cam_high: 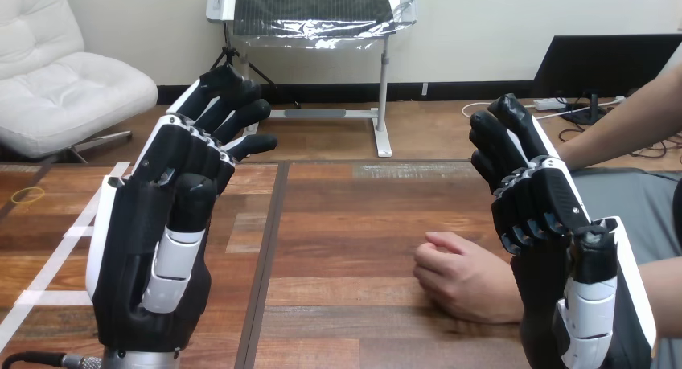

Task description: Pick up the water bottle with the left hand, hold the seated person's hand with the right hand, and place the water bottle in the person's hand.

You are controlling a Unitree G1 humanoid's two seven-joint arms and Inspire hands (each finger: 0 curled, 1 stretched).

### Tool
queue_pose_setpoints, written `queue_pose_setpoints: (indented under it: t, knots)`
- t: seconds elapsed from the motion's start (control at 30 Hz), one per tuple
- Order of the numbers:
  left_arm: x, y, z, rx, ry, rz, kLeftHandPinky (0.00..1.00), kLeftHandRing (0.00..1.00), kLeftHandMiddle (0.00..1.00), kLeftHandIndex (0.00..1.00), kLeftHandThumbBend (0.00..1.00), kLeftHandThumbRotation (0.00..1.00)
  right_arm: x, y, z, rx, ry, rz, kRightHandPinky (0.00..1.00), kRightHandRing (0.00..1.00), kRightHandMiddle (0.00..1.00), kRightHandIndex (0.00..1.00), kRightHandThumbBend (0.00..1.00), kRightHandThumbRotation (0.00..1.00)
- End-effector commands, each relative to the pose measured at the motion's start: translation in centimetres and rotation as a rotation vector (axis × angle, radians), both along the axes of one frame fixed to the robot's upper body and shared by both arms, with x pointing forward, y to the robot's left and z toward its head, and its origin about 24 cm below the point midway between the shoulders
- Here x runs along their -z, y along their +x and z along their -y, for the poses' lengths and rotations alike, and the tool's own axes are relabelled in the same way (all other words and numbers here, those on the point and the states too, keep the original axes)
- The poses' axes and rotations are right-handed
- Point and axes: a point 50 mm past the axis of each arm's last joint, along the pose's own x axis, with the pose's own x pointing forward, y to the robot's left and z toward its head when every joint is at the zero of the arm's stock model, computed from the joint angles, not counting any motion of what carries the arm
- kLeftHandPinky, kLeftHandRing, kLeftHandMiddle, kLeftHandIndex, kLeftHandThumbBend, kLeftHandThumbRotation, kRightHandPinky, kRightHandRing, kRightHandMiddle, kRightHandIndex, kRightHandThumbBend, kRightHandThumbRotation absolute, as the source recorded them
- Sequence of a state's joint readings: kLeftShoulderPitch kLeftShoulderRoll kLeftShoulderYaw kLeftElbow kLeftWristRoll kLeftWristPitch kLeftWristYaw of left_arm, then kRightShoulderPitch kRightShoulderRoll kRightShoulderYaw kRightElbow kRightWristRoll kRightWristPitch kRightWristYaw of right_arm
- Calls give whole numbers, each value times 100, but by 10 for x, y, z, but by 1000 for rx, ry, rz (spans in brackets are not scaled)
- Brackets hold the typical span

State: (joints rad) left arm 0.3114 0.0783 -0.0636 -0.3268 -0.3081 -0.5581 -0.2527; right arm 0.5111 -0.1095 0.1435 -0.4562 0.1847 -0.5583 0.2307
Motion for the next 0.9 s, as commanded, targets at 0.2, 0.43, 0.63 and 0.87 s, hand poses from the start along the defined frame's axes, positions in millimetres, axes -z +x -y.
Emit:
queue_pose_setpoints:
  t: [0.2, 0.43, 0.63, 0.87]
  knots:
    - [-9, -2, 3, 8, -32, 41, 72, 81, 82, 82, 66, 76, -14, 2, -2, -12, 11, 71, 100, 97, 94, 95, 64, 100]
    - [-9, -2, 3, 8, -28, 44, 72, 81, 82, 83, 65, 75, -14, 1, -1, -12, 12, 70, 100, 97, 94, 95, 64, 100]
    - [-8, -3, 3, 6, -28, 38, 73, 81, 82, 83, 66, 75, -14, 1, -1, -7, 6, 70, 100, 97, 94, 95, 64, 100]
    - [-8, -2, 2, -6, -27, 42, 72, 81, 82, 83, 73, 63, -14, 1, -1, -5, 8, 64, 100, 97, 93, 95, 64, 100]
